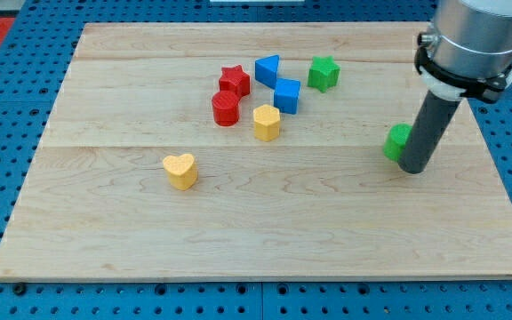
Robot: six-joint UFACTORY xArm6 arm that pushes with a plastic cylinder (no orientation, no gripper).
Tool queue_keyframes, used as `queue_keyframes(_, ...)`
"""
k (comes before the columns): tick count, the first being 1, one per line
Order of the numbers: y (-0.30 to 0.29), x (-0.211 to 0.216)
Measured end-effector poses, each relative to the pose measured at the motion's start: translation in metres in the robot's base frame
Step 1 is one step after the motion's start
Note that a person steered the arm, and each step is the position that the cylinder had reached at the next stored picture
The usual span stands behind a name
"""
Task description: Move green circle close to green star
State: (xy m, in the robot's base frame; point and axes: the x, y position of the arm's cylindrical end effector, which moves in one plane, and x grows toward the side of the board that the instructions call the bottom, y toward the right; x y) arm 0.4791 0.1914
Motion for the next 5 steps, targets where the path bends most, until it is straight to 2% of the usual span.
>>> queue_keyframes(5,0.01,-0.059)
